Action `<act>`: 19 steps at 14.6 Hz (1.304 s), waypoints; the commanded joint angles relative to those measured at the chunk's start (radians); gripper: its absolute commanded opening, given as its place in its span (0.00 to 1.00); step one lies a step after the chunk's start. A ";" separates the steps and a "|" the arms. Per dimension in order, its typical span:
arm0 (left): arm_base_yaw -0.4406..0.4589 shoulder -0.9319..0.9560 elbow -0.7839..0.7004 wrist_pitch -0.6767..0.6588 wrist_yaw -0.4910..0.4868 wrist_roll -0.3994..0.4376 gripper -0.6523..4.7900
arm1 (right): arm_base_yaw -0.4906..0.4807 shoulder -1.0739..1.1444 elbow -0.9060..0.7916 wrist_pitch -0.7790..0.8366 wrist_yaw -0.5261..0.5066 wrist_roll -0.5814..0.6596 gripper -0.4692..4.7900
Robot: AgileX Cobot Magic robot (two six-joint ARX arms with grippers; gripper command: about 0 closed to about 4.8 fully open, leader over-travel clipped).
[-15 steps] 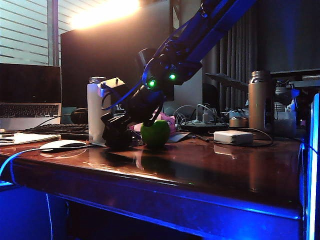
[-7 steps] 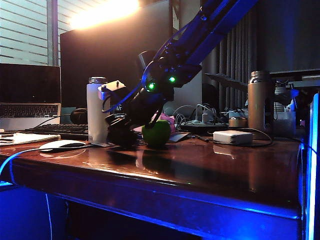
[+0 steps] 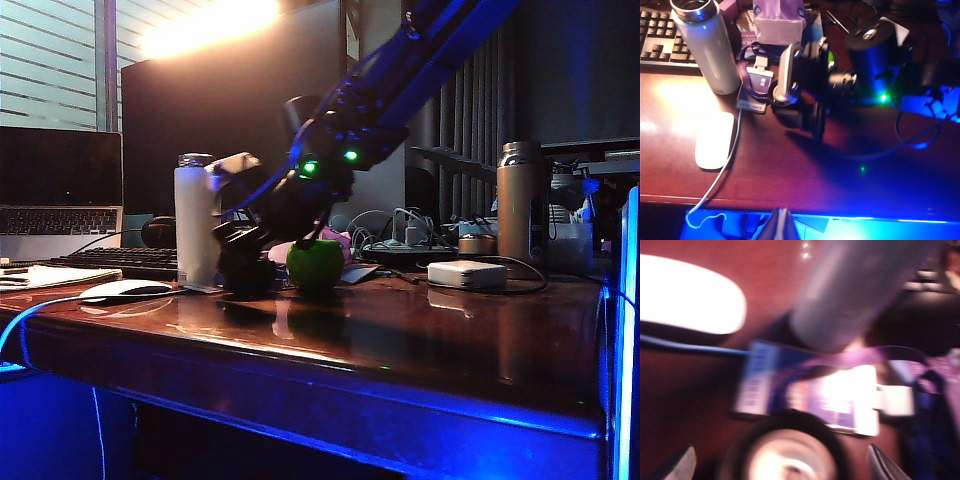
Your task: Stack the black thermos bottle cap from the table onto the green apple.
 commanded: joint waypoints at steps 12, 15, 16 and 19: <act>0.000 -0.003 0.004 0.006 0.005 0.000 0.11 | -0.031 0.033 0.025 -0.060 -0.013 0.092 1.00; 0.000 -0.003 0.004 0.006 0.004 0.000 0.11 | -0.031 0.033 0.037 -0.128 0.004 0.092 1.00; 0.000 -0.003 0.004 0.006 0.005 0.000 0.11 | -0.031 0.033 0.044 -0.168 0.000 0.092 1.00; 0.000 -0.003 0.004 0.006 0.005 0.000 0.11 | -0.031 0.032 0.071 -0.264 -0.003 0.093 1.00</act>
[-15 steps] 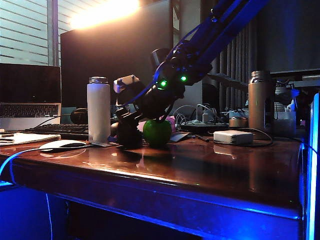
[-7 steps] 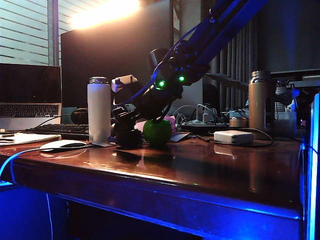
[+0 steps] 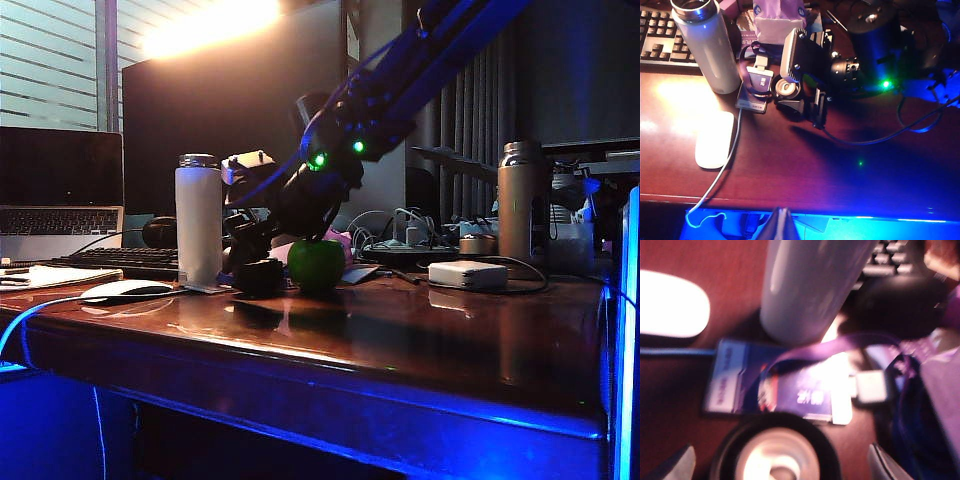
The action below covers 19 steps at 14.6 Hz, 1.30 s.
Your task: Stack the black thermos bottle cap from the table onto the green apple.
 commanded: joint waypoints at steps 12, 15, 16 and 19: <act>0.000 -0.003 0.005 0.007 0.007 0.000 0.11 | -0.003 0.032 0.068 -0.266 -0.034 0.031 1.00; 0.000 -0.003 0.005 0.008 0.007 0.000 0.11 | -0.002 0.042 0.068 -0.243 -0.016 0.026 1.00; 0.000 -0.003 0.005 0.008 0.007 0.000 0.11 | -0.002 0.043 0.068 -0.242 -0.018 0.027 1.00; 0.000 -0.003 0.005 0.006 0.008 0.000 0.11 | 0.000 0.051 0.068 -0.251 -0.014 0.027 1.00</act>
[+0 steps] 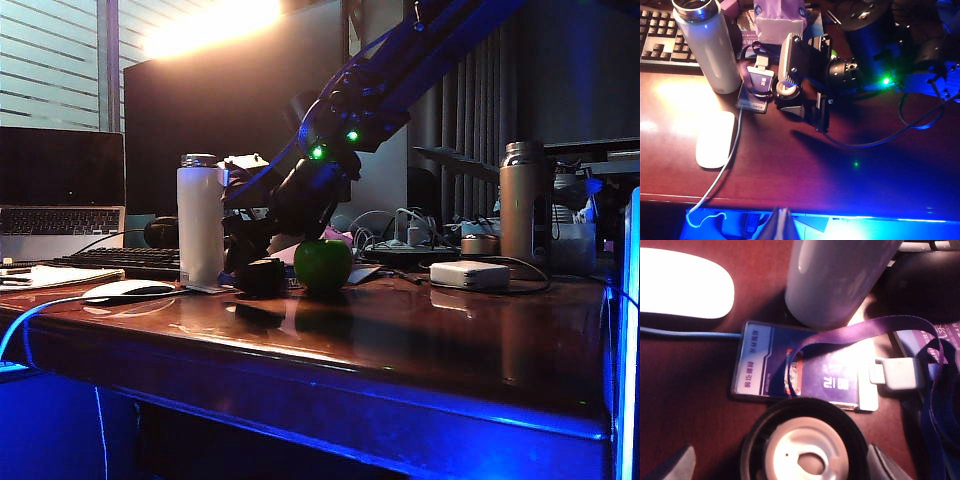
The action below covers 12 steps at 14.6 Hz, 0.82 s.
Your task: Stack the black thermos bottle cap from the table onto the green apple.
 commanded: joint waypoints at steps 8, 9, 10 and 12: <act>0.000 -0.003 0.005 0.006 0.005 0.001 0.11 | 0.000 0.032 -0.015 -0.109 0.063 0.004 0.59; 0.000 -0.003 0.005 0.007 0.005 0.001 0.11 | 0.000 0.031 -0.015 -0.111 0.061 -0.001 0.63; 0.000 -0.003 0.005 0.007 0.005 0.001 0.11 | 0.001 0.026 -0.015 -0.118 0.058 -0.023 0.76; 0.000 -0.003 0.005 0.007 0.005 0.001 0.11 | 0.002 0.019 -0.015 -0.122 0.063 -0.027 0.77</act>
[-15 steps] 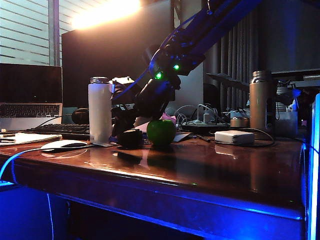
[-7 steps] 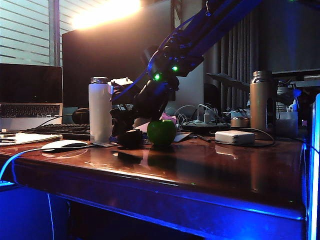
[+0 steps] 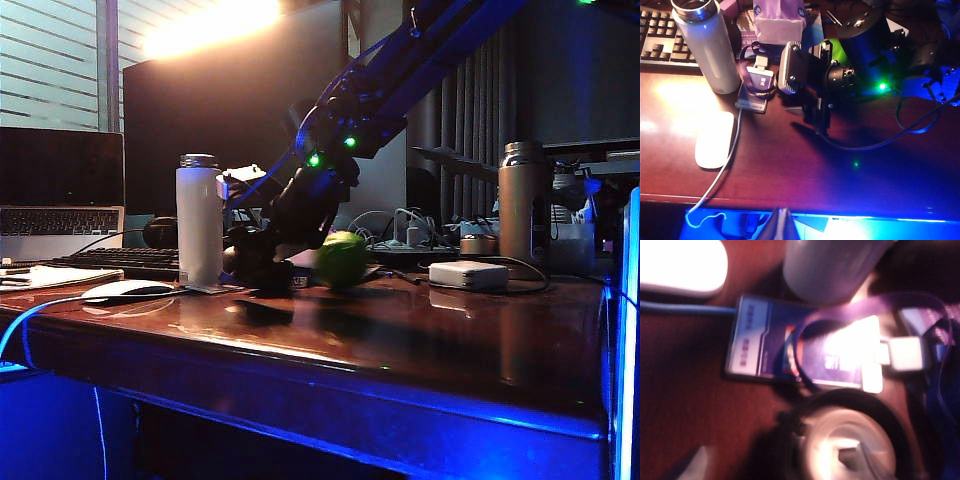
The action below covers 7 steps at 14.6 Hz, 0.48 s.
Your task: Stack the black thermos bottle cap from the table onto the green apple.
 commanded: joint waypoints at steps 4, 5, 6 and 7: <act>0.000 -0.004 0.005 0.007 0.005 0.000 0.11 | -0.004 -0.002 -0.011 -0.065 0.017 -0.026 1.00; 0.000 -0.004 0.005 0.010 0.005 0.000 0.11 | -0.004 -0.009 -0.011 -0.039 0.016 -0.034 1.00; 0.000 -0.004 0.005 0.014 0.005 0.000 0.11 | -0.004 -0.019 -0.011 -0.019 0.014 -0.038 1.00; 0.000 -0.004 0.005 0.015 0.005 0.000 0.11 | -0.003 -0.032 -0.011 -0.006 0.014 -0.039 1.00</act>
